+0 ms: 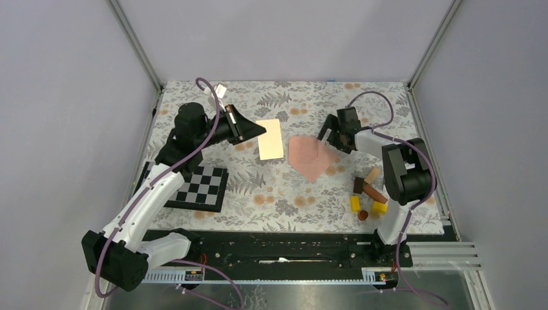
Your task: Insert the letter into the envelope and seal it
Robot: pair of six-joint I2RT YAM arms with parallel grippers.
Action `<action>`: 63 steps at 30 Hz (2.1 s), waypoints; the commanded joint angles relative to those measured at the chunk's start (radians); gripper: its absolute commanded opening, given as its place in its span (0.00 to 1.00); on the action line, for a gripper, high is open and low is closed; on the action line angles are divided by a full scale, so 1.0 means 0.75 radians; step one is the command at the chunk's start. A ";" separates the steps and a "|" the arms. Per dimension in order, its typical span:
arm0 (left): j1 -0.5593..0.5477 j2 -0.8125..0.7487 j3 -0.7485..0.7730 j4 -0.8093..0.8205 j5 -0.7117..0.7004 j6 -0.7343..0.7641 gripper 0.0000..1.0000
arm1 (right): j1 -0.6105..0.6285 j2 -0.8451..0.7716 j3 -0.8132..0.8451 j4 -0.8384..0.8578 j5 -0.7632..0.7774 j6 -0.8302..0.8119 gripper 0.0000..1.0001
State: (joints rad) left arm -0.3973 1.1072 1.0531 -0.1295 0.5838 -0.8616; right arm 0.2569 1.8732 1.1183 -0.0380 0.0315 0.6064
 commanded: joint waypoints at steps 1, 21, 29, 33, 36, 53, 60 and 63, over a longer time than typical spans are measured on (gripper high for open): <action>0.008 -0.039 0.012 0.039 0.016 0.013 0.00 | 0.049 -0.081 -0.148 -0.053 -0.016 0.042 1.00; 0.008 0.031 -0.038 0.142 0.023 -0.026 0.00 | 0.554 -0.283 -0.260 0.065 -0.067 0.444 0.99; 0.047 0.049 -0.074 0.322 0.098 -0.125 0.00 | 0.407 -0.635 -0.274 -0.086 -0.128 0.324 0.99; 0.073 0.076 -0.144 0.595 0.183 -0.295 0.00 | 0.277 -0.875 -0.288 -0.013 -0.331 0.246 0.99; 0.073 0.123 -0.192 0.852 0.242 -0.438 0.00 | 0.263 -0.954 -0.212 0.062 -0.524 0.173 0.99; -0.022 0.297 -0.137 1.315 0.354 -0.615 0.00 | 0.261 -1.046 -0.141 0.370 -0.997 0.280 0.92; -0.066 0.326 -0.117 1.333 0.349 -0.606 0.00 | 0.262 -1.054 -0.163 0.429 -1.041 0.349 0.67; -0.075 0.334 -0.108 1.329 0.347 -0.599 0.00 | 0.261 -1.058 -0.170 0.427 -1.038 0.358 0.60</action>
State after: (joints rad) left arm -0.4431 1.3556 0.9245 0.7910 0.8280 -1.3182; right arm 0.4496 1.1069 0.9878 0.2234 -0.7090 0.8474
